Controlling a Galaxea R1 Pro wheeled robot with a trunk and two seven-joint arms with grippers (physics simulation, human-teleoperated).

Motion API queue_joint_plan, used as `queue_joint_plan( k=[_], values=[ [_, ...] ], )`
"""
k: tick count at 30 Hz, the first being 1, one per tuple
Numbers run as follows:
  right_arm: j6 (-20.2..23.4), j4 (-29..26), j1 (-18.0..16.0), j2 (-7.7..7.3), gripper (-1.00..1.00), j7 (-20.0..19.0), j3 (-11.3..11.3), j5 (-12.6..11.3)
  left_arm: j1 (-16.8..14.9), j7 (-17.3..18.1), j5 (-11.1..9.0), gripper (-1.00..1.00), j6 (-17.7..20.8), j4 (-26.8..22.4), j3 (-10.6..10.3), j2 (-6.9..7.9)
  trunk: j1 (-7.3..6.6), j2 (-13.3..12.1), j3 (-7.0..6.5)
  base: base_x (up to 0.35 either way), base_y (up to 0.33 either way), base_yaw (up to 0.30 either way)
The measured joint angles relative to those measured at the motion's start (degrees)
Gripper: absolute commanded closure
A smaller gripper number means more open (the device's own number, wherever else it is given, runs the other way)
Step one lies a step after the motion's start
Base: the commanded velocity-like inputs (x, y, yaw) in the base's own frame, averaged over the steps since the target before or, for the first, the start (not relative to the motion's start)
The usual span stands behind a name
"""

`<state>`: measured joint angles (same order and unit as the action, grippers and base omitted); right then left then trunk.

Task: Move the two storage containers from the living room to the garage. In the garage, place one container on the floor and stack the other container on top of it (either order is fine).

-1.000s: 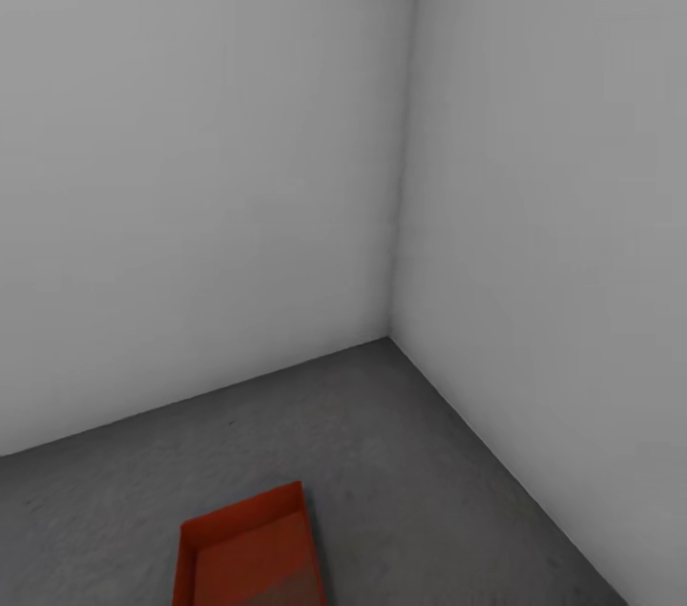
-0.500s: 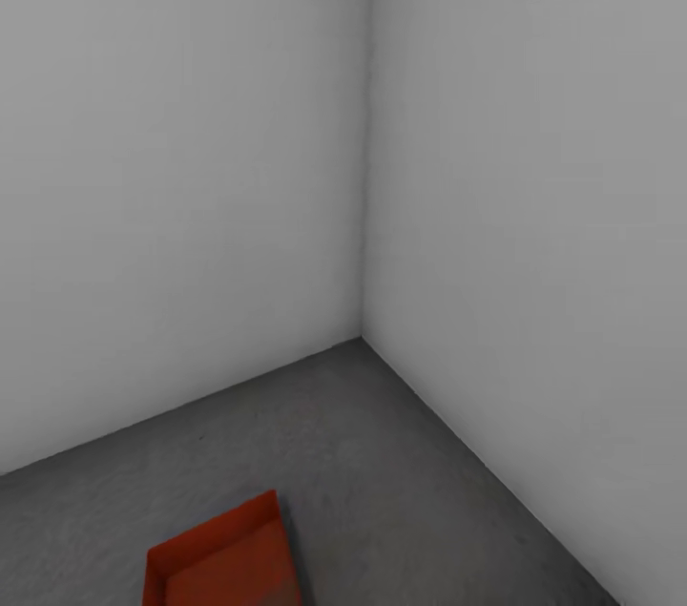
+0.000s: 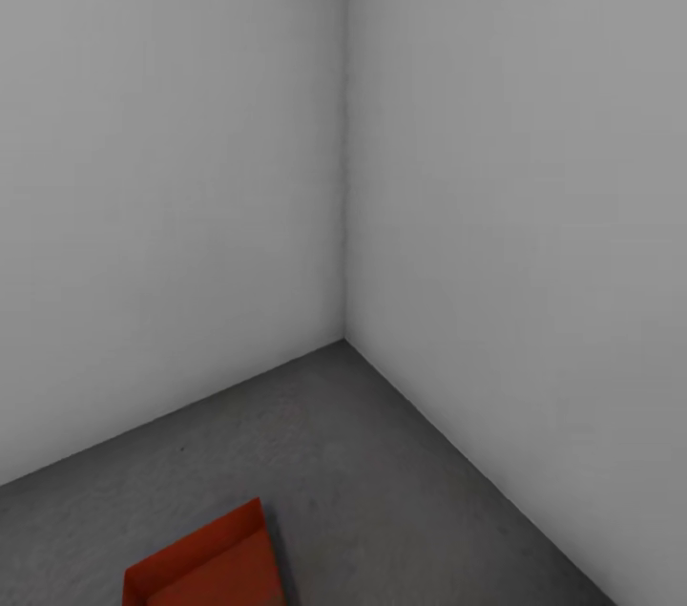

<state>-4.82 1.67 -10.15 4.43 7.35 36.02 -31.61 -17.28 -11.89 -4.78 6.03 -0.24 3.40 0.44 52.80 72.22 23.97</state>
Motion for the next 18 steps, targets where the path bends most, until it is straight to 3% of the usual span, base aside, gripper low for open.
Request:
queue_joint_plan(
  k=[9,18],
  values=[
    [0.01,0.0,0.01,0.0,-1.0,0.0,-0.02,-0.12,0.0,-0.03,0.0,-1.0,-0.08,0.0,0.0,0.0,0.0,0.0,-0.73,0.0,0.0,-0.001],
    [0.02,0.0,0.01,0.0,-1.0,0.0,-0.03,-0.14,0.8,-0.08,-0.3,-1.0,-2.87,0.0,0.0,0.0,0.0,0.0,-1.53,0.0,0.0,0.0]
  ],
)
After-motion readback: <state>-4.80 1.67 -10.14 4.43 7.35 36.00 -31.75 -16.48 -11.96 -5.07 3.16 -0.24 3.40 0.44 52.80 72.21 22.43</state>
